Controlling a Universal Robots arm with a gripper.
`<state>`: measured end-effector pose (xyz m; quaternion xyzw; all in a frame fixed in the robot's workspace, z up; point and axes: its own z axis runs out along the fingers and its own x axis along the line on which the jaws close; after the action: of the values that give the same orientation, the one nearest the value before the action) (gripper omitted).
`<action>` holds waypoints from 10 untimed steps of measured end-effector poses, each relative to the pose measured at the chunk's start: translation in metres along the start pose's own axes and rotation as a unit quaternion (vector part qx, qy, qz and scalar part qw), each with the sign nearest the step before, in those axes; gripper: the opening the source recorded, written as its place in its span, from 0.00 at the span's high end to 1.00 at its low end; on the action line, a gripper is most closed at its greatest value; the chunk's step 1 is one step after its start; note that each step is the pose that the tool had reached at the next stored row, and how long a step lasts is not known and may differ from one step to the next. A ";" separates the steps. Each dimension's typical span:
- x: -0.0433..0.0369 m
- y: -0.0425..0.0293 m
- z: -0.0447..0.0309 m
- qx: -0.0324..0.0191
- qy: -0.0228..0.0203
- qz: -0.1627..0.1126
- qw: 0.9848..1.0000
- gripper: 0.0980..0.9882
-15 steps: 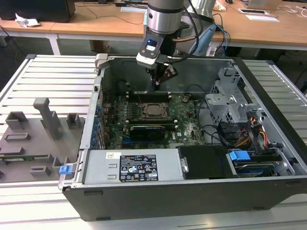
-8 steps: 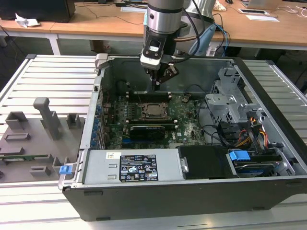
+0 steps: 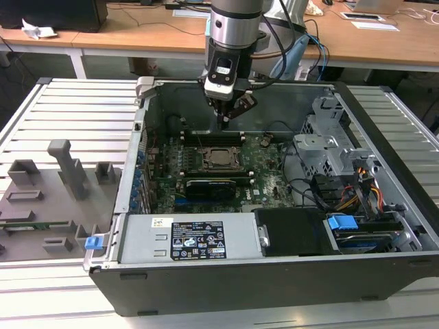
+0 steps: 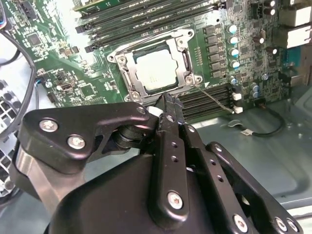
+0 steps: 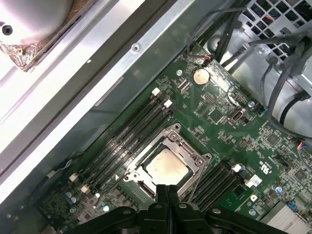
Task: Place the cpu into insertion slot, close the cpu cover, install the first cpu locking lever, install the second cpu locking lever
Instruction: 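Install the first cpu locking lever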
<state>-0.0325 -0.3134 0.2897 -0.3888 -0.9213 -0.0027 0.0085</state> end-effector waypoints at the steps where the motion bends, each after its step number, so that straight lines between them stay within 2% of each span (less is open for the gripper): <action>1: 0.0000 0.0000 0.0000 0.000 0.000 -0.004 1.000 0.99; 6: 0.0000 0.0000 0.0001 0.001 0.000 -0.037 0.999 0.99; 10: 0.0000 0.0000 0.0003 0.001 0.000 -0.079 0.997 0.99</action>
<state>-0.0325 -0.3134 0.2895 -0.3149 -0.9491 -0.0020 0.0087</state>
